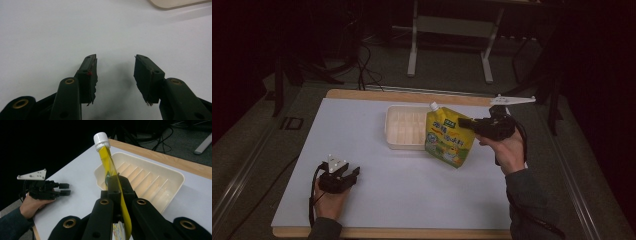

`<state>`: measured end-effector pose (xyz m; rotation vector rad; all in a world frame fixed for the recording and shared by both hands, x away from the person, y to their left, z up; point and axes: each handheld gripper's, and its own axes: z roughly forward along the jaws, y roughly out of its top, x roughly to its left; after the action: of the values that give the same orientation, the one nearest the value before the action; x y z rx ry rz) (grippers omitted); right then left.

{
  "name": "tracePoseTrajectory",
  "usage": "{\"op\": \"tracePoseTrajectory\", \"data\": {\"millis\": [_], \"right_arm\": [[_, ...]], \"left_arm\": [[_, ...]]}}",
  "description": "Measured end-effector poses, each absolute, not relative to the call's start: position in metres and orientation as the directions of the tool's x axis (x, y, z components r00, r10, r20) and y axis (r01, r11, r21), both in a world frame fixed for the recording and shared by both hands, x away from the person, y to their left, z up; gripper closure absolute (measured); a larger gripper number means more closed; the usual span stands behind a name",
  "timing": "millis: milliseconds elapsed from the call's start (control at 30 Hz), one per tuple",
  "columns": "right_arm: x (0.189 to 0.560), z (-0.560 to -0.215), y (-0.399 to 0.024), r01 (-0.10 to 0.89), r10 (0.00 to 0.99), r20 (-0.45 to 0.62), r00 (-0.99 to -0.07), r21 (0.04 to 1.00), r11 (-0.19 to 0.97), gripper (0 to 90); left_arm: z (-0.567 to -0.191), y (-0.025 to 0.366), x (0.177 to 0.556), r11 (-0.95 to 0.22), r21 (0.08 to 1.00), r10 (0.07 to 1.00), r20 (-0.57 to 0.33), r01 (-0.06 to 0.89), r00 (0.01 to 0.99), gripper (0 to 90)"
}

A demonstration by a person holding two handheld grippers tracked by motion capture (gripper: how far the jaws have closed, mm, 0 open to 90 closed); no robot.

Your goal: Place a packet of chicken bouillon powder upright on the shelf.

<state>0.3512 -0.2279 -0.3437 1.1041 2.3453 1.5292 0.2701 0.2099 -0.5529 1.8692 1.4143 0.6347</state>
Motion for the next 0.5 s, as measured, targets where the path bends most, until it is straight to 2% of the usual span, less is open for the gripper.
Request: {"op": "tracePoseTrajectory", "data": {"millis": [500], "right_arm": [[0.3612,-0.3393,-0.2205,0.521,0.659,0.304,-0.688,0.838,0.158,90.0]], "left_arm": [[-0.5529,0.2101,0.2701,-0.158,0.772,0.959,-0.029,0.616,0.283,53.6]]}}
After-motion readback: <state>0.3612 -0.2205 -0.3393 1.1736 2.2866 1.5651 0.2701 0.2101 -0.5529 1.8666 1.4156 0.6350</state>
